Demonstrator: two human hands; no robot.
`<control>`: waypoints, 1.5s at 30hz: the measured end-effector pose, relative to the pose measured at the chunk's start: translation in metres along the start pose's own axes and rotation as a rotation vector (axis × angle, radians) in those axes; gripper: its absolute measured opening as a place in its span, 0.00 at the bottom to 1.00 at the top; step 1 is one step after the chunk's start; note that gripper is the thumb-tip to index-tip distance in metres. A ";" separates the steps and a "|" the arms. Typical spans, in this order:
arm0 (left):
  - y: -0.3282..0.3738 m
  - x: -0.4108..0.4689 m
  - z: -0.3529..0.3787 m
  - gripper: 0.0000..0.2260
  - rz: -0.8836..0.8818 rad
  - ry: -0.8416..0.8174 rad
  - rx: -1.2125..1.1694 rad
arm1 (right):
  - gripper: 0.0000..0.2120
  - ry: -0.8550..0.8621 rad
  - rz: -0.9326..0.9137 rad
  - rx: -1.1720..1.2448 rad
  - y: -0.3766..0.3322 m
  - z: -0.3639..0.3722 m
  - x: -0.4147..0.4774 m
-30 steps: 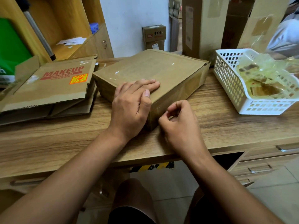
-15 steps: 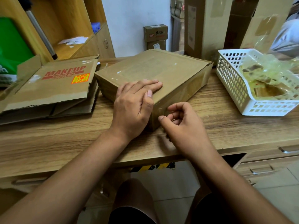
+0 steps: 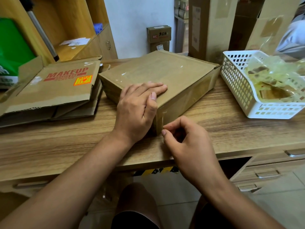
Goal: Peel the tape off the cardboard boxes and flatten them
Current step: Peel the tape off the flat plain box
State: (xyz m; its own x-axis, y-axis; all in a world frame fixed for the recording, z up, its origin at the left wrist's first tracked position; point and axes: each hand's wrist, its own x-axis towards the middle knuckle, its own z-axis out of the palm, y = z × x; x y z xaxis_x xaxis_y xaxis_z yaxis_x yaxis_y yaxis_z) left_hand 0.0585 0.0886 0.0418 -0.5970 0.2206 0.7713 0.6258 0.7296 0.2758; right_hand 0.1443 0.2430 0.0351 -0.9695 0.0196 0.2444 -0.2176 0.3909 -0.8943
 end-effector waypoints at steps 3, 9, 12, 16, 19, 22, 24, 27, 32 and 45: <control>0.000 0.000 0.001 0.22 0.007 -0.001 -0.001 | 0.05 -0.003 -0.006 0.023 -0.001 -0.001 -0.005; 0.001 0.000 0.000 0.22 0.015 0.000 0.021 | 0.08 -0.064 -0.105 -0.038 -0.004 0.005 -0.018; 0.002 0.001 0.000 0.21 0.014 -0.003 0.035 | 0.08 -0.022 -0.136 -0.051 0.001 0.001 -0.018; 0.002 0.001 -0.001 0.22 -0.007 -0.019 0.044 | 0.07 -0.001 -0.117 0.093 0.010 -0.002 -0.015; 0.004 0.001 -0.003 0.22 -0.012 -0.051 0.062 | 0.07 -0.015 -0.096 0.221 0.014 -0.001 -0.015; 0.005 0.003 -0.010 0.24 -0.021 -0.142 0.075 | 0.04 -0.038 -0.015 0.403 0.014 -0.008 -0.009; 0.005 0.004 -0.018 0.25 -0.034 -0.217 0.056 | 0.03 -0.030 0.043 0.538 0.014 -0.016 -0.002; 0.005 0.008 -0.031 0.25 -0.042 -0.332 0.010 | 0.03 -0.017 0.139 0.558 0.013 -0.027 0.006; 0.001 0.025 -0.055 0.26 -0.105 -0.657 0.017 | 0.23 -0.137 0.126 0.241 0.010 -0.021 0.009; 0.018 0.040 -0.045 0.35 -0.049 -0.556 0.167 | 0.05 0.050 -0.039 0.066 0.020 -0.036 0.009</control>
State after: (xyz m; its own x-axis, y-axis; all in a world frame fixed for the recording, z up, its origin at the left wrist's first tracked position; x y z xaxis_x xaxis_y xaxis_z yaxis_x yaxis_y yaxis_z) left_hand 0.0685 0.0813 0.1038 -0.8253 0.4578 0.3307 0.5301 0.8299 0.1741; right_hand 0.1353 0.2839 0.0330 -0.9536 0.0518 0.2965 -0.2639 0.3303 -0.9062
